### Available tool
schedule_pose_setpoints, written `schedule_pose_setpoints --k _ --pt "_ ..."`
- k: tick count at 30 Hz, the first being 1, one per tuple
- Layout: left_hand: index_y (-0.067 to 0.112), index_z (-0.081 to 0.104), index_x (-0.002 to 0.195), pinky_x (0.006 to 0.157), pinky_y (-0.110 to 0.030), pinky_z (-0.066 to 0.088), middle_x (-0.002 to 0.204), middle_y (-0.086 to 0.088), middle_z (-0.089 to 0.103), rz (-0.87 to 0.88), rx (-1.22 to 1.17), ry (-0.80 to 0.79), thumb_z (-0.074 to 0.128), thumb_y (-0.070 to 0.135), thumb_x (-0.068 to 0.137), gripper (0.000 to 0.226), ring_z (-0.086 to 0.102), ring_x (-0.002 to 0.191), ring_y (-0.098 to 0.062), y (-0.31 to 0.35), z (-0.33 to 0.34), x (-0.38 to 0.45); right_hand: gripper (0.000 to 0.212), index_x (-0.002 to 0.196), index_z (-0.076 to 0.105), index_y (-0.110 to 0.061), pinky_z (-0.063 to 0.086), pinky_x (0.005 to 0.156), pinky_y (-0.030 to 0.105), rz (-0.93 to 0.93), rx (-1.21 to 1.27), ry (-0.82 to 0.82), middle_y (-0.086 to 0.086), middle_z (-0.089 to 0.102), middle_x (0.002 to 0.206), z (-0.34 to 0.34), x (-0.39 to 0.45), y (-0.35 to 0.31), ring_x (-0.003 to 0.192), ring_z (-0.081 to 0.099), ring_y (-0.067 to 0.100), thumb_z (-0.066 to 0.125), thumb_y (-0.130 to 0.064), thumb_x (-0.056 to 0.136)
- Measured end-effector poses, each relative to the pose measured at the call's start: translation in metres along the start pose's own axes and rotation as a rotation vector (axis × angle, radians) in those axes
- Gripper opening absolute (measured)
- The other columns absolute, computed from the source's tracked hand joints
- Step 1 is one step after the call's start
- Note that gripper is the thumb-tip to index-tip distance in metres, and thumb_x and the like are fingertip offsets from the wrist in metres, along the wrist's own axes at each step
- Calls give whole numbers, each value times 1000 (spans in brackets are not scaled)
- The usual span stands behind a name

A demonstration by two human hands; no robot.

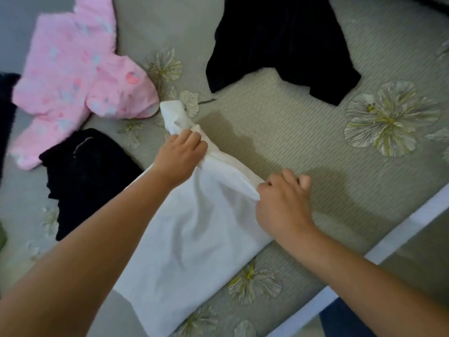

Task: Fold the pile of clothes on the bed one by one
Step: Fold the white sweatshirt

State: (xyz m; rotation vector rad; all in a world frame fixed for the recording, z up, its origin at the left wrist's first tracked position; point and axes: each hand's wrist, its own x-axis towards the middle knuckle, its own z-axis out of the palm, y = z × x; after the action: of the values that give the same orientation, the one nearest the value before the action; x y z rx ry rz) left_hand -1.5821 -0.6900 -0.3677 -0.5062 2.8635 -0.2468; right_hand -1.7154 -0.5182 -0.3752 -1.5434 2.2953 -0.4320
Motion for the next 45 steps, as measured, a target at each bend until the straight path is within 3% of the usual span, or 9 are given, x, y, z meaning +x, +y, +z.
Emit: schedule_pose_setpoints --k 20,24,27,32,34,36,39,42,45 --pt "-3 64 71 59 -35 56 74 -18 64 -128 -133 36 40 4 72 24 65 69 -33 -16 127 -387 32 41 57 -16 22 60 28 -263 -133 -191 -3 48 39 186 -229 -264 37 46 15 79 0 24" --pt "-5 66 92 73 -56 51 94 -25 65 -255 -156 -100 57 2 61 33 64 88 -41 2 146 -404 34 64 70 -14 28 65 31 -206 -302 -318 -2 61 58 210 -247 -269 52 58 16 84 -19 33" --pt "1 60 114 87 -66 38 117 -26 59 -343 -174 -179 76 5 50 66 54 111 -44 15 153 -405 72 99 71 -9 44 85 47 -81 -326 -296 7 71 99 223 -257 -276 91 68 22 86 -43 38" --pt "-2 32 129 111 -41 14 125 -23 55 -83 -173 108 61 0 66 70 37 129 -33 19 166 -415 82 138 32 -3 0 105 65 39 -386 -400 22 16 149 239 -246 -291 136 15 42 69 -39 74" --pt "-3 24 135 112 -38 12 125 -22 55 -84 -156 99 51 1 71 69 52 117 -37 19 169 -411 77 139 -17 -3 -30 93 64 17 -371 -488 20 -42 133 256 -242 -279 122 -35 40 40 -30 96" --pt "-3 31 128 106 -40 33 121 -20 59 -38 -169 79 35 5 75 53 58 110 -36 20 169 -398 74 125 -35 -4 -36 87 61 -5 -359 -524 18 -51 123 263 -245 -267 121 -39 38 32 -21 98" --pt "-2 38 118 86 -44 50 116 -16 63 26 -137 68 33 9 76 44 61 106 -30 22 169 -383 71 137 -15 -3 -27 96 62 18 -343 -391 20 -28 141 259 -243 -262 135 -14 39 37 -13 90" --pt "0 44 119 97 -39 42 115 -16 64 -2 -145 74 35 11 75 45 62 105 -29 23 174 -377 80 143 -5 1 -25 96 59 -28 -369 -437 23 -38 135 258 -237 -256 132 -25 36 50 -16 88" --pt "-3 65 105 77 -47 52 106 -19 67 -27 -154 78 37 10 74 44 66 96 -31 28 171 -368 92 116 61 -1 23 109 50 -28 -404 -294 21 54 127 241 -231 -242 117 54 31 89 -25 32"
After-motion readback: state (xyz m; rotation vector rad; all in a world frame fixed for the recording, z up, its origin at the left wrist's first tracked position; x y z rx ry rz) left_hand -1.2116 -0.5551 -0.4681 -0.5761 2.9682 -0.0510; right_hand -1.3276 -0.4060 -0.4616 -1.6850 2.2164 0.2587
